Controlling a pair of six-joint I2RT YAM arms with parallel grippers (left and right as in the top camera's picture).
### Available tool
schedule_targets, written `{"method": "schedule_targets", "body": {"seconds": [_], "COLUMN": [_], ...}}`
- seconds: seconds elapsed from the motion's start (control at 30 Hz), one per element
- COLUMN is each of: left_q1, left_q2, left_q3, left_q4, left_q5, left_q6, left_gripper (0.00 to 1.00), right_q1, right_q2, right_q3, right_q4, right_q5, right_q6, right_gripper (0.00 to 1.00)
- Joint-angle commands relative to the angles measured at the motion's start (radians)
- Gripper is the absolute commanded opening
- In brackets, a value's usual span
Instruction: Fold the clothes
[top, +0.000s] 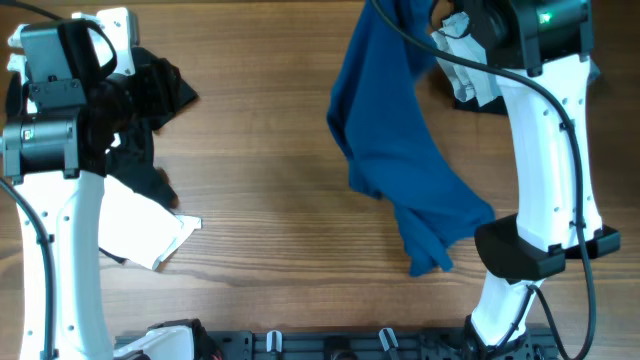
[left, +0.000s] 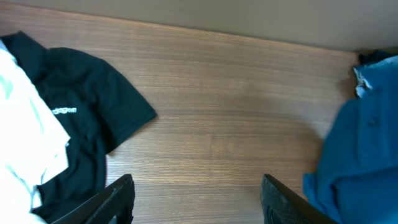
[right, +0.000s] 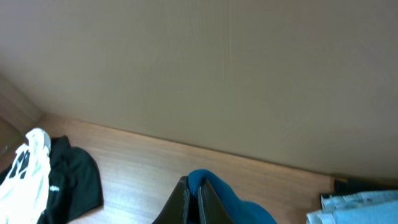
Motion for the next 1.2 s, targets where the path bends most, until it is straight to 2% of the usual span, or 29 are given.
{"method": "schedule_targets", "body": {"seconds": [0.0,0.13,0.27,0.5,0.7,0.87,1.07,1.1,1.17], "left_q1": [-0.022,-0.029,0.055,0.207,0.246,0.246,0.257,0.261,0.261], "left_q2": [0.037,0.065,0.064,0.064,0.064,0.064,0.064,0.064,0.068], "left_q3": [0.001,0.001,0.001,0.001,0.001,0.001,0.001,0.001,0.001], "left_q4": [0.003,0.026,0.099,0.136,0.144,0.172,0.177,0.177,0.175], "left_q5": [0.058,0.033,-0.032,-0.033,-0.034,-0.045,-0.078,-0.079,-0.078], "left_q6": [0.016,0.006,-0.149,-0.176,-0.175,-0.175,-0.175,-0.175,-0.175], "left_gripper": [0.64,0.63,0.66,0.69,0.7,0.7,0.71,0.71,0.72], "right_q1": [0.003,0.011,0.067,0.3,0.504,0.608,0.635,0.628,0.571], "right_q2": [0.034,0.103,0.146,0.178,0.181,0.181,0.181,0.181,0.181], "right_q3": [0.019,0.019,0.019,-0.031,-0.174,-0.192,-0.192,-0.192,-0.192], "right_q4": [0.021,-0.038,-0.142,-0.28,-0.287,-0.297,-0.339,-0.343,-0.344], "right_q5": [-0.024,-0.215,-0.352,-0.365,-0.452,-0.454,-0.452,-0.418,-0.259], "right_q6": [0.011,-0.003,-0.05,-0.145,-0.271,-0.312,-0.318,-0.282,-0.133], "right_gripper": [0.04,0.04,0.04,0.04,0.08,0.09,0.08,0.14,0.39]}}
